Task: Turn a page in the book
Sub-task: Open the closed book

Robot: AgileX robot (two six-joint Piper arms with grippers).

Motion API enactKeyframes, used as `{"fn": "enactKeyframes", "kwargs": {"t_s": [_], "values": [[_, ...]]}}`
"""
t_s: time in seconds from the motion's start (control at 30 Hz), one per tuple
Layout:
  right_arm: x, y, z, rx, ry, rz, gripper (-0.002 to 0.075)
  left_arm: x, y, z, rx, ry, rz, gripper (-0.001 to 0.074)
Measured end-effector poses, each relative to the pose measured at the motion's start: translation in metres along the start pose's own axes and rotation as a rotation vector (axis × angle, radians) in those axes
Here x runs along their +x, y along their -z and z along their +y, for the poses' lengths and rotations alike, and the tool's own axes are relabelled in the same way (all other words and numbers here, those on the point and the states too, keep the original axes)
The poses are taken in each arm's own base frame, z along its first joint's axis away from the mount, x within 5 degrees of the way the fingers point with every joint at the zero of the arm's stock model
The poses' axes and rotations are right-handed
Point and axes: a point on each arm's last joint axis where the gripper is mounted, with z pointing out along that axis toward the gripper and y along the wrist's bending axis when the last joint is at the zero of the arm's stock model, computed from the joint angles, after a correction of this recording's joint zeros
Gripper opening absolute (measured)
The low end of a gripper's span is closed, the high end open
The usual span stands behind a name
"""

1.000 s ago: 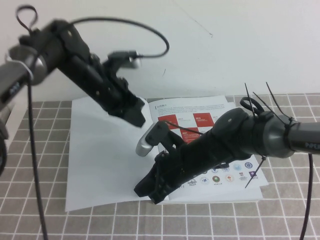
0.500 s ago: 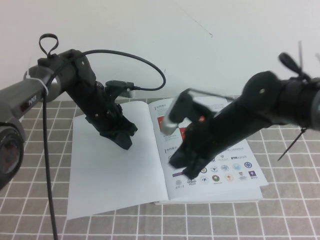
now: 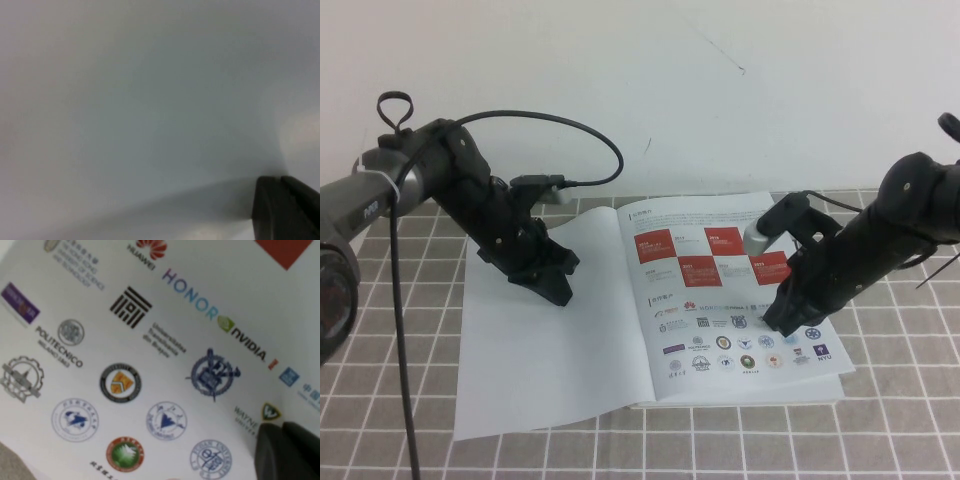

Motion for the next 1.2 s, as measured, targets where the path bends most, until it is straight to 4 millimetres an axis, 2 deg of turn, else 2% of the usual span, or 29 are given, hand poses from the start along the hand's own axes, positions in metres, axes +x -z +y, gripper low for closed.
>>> {"fn": "enactKeyframes", "kwargs": {"t_s": [0.23,0.33,0.47,0.53,0.63,0.77,0.9,1.0,1.2], "values": [[-0.002,0.0,0.005,-0.032,0.015,0.017,0.0,-0.001,0.0,0.001,0.001,0.005,-0.013,-0.0003],[-0.005,0.0,0.024,-0.095,0.051,0.055,0.0,-0.002,0.0,0.0,0.005,0.009,-0.022,-0.0003],[-0.016,0.009,0.052,-0.124,0.128,0.064,-0.0001,-0.002,0.0,0.001,0.004,0.008,-0.027,-0.0003],[-0.021,0.016,0.057,-0.099,0.139,0.043,-0.0001,-0.002,0.0,0.001,0.006,0.009,-0.03,-0.0003],[-0.027,0.028,0.045,0.013,0.076,-0.031,-0.0001,-0.003,0.0,0.001,0.007,0.004,-0.031,-0.0003],[-0.024,0.041,0.004,0.178,-0.084,-0.14,-0.0001,-0.003,0.0,0.0,0.019,0.01,-0.035,-0.0003],[-0.005,0.032,-0.026,0.214,-0.179,-0.115,-0.0001,-0.003,-0.002,-0.002,0.042,0.013,-0.037,-0.0003],[0.007,0.014,-0.033,0.179,-0.201,-0.045,-0.0001,-0.003,-0.003,-0.002,0.053,0.01,-0.036,-0.0003],[0.009,0.013,-0.035,0.188,-0.225,-0.035,-0.0001,-0.002,-0.003,-0.003,0.059,0.007,-0.03,-0.0003]]}}
